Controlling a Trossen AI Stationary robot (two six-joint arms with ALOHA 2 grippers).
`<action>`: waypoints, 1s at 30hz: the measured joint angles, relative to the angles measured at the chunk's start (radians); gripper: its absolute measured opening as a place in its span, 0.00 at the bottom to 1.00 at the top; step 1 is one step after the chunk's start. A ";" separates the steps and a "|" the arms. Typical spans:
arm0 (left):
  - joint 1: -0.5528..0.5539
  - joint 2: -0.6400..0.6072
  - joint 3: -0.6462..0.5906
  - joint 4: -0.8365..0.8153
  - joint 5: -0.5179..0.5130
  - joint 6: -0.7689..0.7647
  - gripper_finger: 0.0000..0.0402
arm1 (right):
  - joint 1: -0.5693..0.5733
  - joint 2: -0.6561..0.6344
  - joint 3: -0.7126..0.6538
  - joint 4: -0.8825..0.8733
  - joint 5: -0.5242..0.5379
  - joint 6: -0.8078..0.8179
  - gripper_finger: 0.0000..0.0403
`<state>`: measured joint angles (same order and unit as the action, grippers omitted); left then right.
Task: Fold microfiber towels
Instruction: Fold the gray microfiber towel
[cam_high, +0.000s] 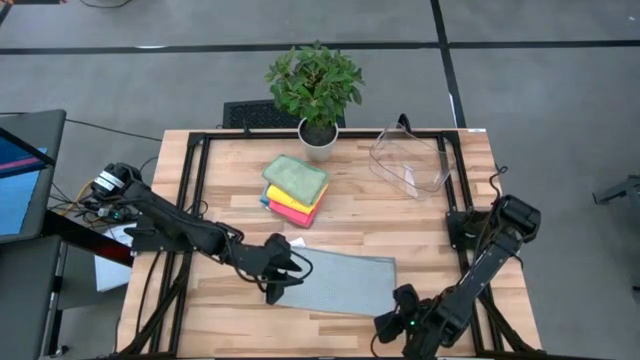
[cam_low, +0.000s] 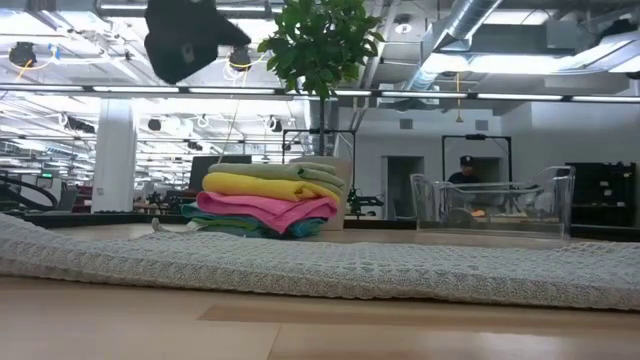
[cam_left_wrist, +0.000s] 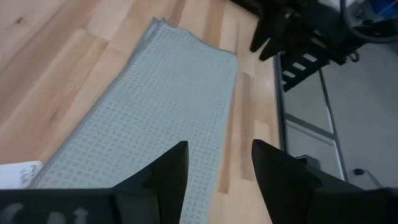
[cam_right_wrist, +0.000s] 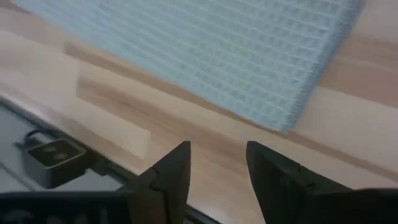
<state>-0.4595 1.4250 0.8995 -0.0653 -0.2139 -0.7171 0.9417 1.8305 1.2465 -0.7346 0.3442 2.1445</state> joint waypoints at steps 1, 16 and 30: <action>0.000 0.000 -0.009 0.004 -0.005 -0.001 0.42 | 0.000 0.000 0.001 -0.014 -0.017 0.013 0.44; -0.009 0.000 -0.086 0.061 -0.001 -0.080 0.42 | -0.099 0.058 0.000 -0.083 -0.161 0.043 0.58; -0.013 0.000 -0.086 0.058 -0.006 -0.091 0.42 | -0.098 0.057 -0.037 -0.076 -0.186 0.081 0.57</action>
<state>-0.4725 1.4254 0.8131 -0.0078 -0.2196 -0.8078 0.8436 1.8877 1.2091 -0.8105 0.1581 2.2256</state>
